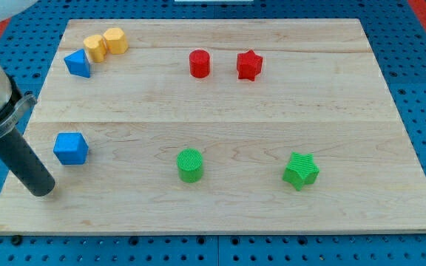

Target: Move the blue cube to the bottom of the blue triangle

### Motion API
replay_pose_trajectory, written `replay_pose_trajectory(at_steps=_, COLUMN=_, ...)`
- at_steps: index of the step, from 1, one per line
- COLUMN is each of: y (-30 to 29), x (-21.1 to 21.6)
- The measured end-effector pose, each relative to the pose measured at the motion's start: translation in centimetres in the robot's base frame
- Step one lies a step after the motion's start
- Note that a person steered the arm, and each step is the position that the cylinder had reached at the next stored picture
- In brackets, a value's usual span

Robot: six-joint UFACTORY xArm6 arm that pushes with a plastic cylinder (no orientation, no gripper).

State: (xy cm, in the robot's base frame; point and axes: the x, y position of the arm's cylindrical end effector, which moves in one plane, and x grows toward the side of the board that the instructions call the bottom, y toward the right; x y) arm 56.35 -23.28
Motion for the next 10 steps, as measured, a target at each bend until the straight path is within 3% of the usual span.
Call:
replay_pose_trajectory(at_steps=2, y=6.2, x=-4.1)
replay_pose_trajectory(at_steps=3, y=4.9, x=-5.2)
replay_pose_trajectory(at_steps=4, y=4.8, x=-1.7)
replay_pose_trajectory(at_steps=5, y=0.9, x=-4.0)
replay_pose_trajectory(at_steps=10, y=1.5, x=-18.9)
